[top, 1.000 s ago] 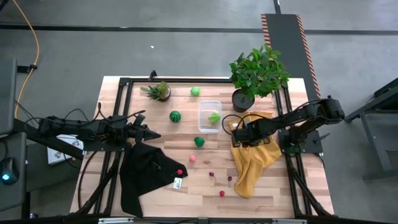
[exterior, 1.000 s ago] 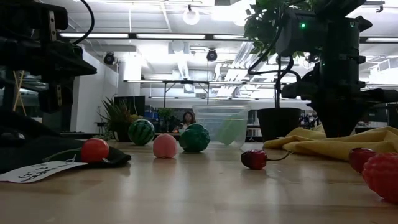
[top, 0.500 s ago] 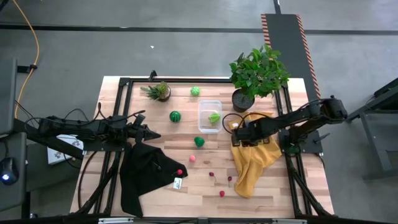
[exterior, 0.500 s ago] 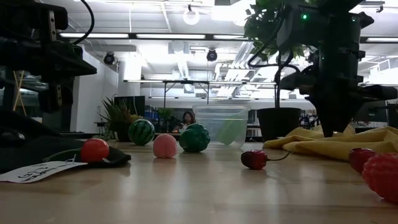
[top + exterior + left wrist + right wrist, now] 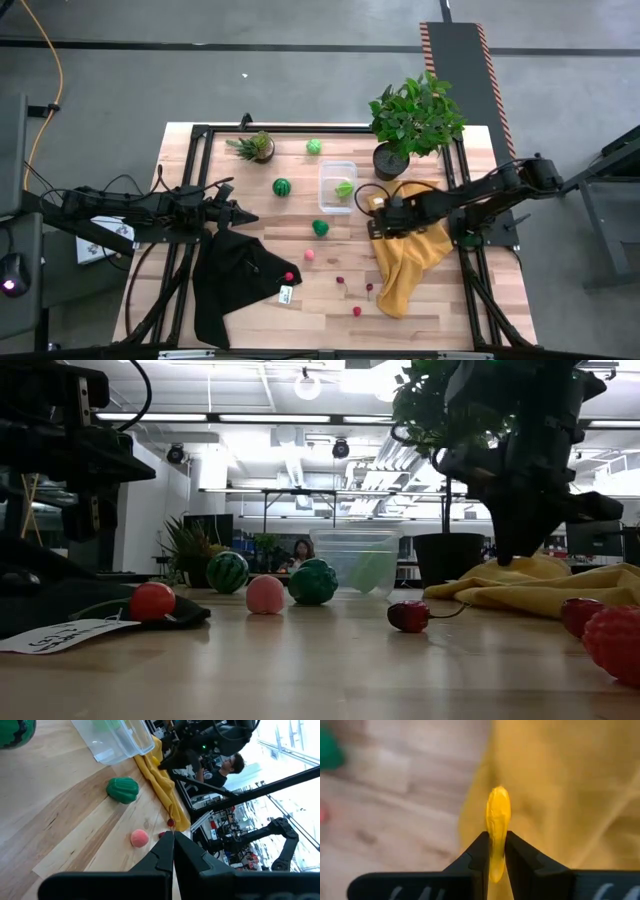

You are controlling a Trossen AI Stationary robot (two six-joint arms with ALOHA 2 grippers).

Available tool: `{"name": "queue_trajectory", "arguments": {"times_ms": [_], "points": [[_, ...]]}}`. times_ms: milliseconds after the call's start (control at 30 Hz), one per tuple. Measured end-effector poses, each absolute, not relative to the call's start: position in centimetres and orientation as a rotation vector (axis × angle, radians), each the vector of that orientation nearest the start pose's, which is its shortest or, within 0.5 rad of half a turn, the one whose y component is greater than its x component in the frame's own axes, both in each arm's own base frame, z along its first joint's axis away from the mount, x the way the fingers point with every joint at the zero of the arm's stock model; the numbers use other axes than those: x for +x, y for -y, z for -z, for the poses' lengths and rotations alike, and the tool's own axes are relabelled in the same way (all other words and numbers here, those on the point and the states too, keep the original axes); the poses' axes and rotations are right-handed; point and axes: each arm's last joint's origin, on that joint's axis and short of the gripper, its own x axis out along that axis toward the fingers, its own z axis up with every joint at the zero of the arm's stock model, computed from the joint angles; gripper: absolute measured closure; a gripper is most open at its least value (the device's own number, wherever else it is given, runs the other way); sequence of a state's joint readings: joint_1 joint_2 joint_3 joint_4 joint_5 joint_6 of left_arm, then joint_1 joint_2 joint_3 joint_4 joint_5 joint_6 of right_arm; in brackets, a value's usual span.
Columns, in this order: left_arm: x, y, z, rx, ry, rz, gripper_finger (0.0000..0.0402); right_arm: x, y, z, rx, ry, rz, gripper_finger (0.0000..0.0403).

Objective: Pick and placing Produce into tupperware
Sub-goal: Put the corn into the transparent bin

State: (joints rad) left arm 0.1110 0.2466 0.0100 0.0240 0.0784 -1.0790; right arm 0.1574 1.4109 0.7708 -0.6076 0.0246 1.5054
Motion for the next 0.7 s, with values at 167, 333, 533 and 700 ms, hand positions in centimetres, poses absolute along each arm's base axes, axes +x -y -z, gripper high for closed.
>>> {"name": "queue_trajectory", "arguments": {"times_ms": [167, 333, 533, 700], "points": [[11.0, -1.0, -14.9, -1.095, -0.173, -0.143, 0.0401, 24.3, -4.7, -17.7, 1.179, -1.048, 0.708, 0.0366], [11.0, -1.0, -14.9, -1.095, -0.173, -0.144, 0.0401, 24.7, -5.6, -17.9, 1.171, -1.034, 0.619, 0.0366], [11.0, -1.0, -14.9, -1.094, -0.173, -0.143, 0.0401, 25.3, -6.7, -18.4, 1.150, -0.982, 0.490, 0.0366], [11.0, -1.0, -14.8, -1.095, -0.173, -0.143, 0.0401, 26.0, -7.3, -19.0, 1.133, -0.916, 0.378, 0.0366]]}}
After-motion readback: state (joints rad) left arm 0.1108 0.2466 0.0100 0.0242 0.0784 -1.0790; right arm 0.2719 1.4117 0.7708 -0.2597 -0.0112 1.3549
